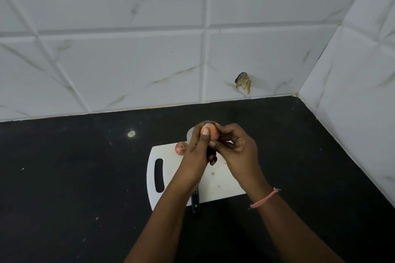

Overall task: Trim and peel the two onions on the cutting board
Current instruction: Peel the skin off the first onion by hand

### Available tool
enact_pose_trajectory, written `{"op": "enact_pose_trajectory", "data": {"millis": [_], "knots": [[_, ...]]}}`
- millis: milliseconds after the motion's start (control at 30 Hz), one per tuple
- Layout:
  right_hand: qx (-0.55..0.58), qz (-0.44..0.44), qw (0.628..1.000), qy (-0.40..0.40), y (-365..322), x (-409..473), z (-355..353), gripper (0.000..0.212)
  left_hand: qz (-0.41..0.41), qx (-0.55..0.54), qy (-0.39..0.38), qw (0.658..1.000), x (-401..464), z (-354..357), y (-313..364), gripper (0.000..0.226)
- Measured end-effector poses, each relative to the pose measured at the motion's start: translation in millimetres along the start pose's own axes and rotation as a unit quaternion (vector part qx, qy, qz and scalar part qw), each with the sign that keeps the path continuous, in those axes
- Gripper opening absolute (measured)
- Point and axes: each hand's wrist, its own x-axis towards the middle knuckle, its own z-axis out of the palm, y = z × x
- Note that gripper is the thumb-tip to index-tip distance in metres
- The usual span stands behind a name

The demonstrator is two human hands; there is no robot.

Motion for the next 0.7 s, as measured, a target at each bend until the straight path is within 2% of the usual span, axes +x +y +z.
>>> {"op": "enact_pose_trajectory", "data": {"millis": [133,233,367,467,567,700], "knots": [[-0.021,-0.017,0.999,0.017,-2.3,-6.2,8.4,0.029,-0.025,-0.042,0.058,0.997,2.8,5.4,-3.1,0.043],[-0.026,-0.012,0.999,-0.024,-6.0,-1.2,4.6,0.038,-0.019,-0.041,0.085,0.995,3.0,8.1,-3.0,0.043],[0.072,0.063,0.993,-0.070,-9.6,-0.3,1.7,0.036,0.009,-0.013,0.061,0.998,4.4,2.4,1.6,0.039],[0.132,0.119,0.983,-0.054,-9.9,1.9,-4.1,0.026,0.029,0.030,0.051,0.998,3.7,-4.9,1.5,0.034],[0.183,0.164,0.968,-0.050,-5.5,6.1,-3.7,0.026,0.051,0.043,0.058,0.996,3.0,-7.1,-1.4,0.033],[0.209,0.178,0.961,-0.037,-4.2,6.8,-0.6,0.031,0.085,0.059,0.094,0.990,3.2,-5.4,-2.2,0.031]]}}
